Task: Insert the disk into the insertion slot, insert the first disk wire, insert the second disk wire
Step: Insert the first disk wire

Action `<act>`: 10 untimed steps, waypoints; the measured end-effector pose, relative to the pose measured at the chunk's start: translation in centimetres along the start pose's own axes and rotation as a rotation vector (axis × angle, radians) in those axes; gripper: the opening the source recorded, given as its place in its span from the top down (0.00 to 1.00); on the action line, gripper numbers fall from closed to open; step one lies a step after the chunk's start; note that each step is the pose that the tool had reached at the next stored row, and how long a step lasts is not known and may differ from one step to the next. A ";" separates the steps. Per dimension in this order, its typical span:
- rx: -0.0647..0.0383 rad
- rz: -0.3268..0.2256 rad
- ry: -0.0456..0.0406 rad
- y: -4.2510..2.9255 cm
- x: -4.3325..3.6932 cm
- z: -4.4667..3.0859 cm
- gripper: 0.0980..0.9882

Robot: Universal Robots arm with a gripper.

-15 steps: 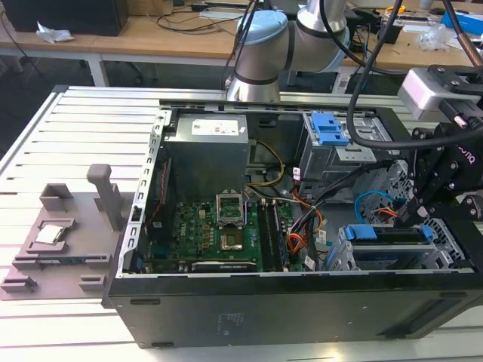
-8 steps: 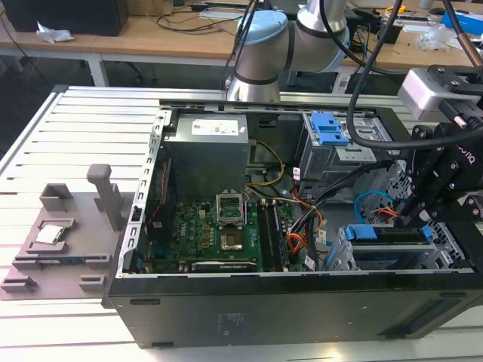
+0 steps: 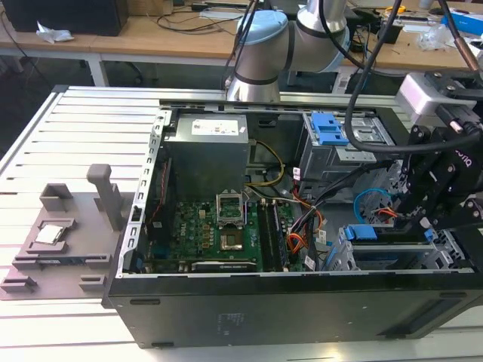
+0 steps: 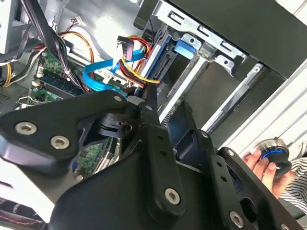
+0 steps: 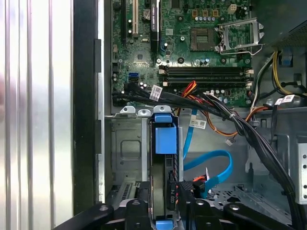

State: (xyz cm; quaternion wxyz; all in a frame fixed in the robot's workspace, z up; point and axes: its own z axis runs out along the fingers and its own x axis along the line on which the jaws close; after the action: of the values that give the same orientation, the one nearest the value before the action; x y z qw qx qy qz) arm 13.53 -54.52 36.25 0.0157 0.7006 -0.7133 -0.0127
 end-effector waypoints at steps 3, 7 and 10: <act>0.000 0.000 -0.0037 0.00 -0.44 0.28 0.69; 0.000 0.000 -0.0067 -0.02 -0.59 0.71 0.69; 0.000 0.000 -0.0066 -0.03 -0.58 0.81 0.69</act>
State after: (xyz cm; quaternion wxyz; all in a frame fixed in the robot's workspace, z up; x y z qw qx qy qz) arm 13.53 -53.94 35.43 0.0134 0.7006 -0.7133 -0.0150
